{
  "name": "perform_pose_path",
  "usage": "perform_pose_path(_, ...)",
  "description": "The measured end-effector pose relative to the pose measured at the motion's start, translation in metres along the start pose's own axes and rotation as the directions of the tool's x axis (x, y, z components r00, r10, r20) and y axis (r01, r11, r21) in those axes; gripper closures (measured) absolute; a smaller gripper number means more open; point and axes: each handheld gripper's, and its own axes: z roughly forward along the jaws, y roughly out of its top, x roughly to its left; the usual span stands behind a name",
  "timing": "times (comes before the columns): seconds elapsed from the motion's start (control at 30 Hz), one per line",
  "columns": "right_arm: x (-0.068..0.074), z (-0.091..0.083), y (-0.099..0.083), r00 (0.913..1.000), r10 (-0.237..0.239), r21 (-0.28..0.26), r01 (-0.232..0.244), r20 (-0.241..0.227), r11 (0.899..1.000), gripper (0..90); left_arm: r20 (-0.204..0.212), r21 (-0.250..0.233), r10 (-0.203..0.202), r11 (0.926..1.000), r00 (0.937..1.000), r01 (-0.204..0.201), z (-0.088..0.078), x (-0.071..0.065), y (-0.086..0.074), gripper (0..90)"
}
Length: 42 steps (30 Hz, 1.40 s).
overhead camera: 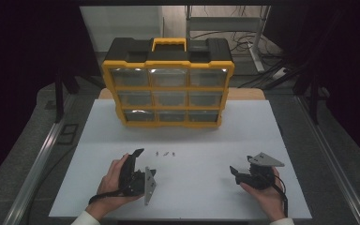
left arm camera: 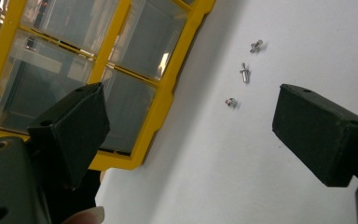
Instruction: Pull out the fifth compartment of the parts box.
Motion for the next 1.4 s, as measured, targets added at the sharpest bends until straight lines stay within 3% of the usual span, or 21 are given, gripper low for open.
perform_pose_path(0.63,0.0,0.0,0.0,1.0,0.0,0.001,0.0,0.0,1.0,21.2,-0.04,-0.006,0.051,0.9987,0.9979,-0.051,0.0,-0.002,0.0,11.3)
perform_pose_path(1.4,0.0,0.0,-0.001,1.0,0.003,0.002,-0.003,-0.001,1.0,21.1,-0.044,-0.031,0.067,0.9972,0.9967,-0.069,0.011,0.0,0.008,11.0)
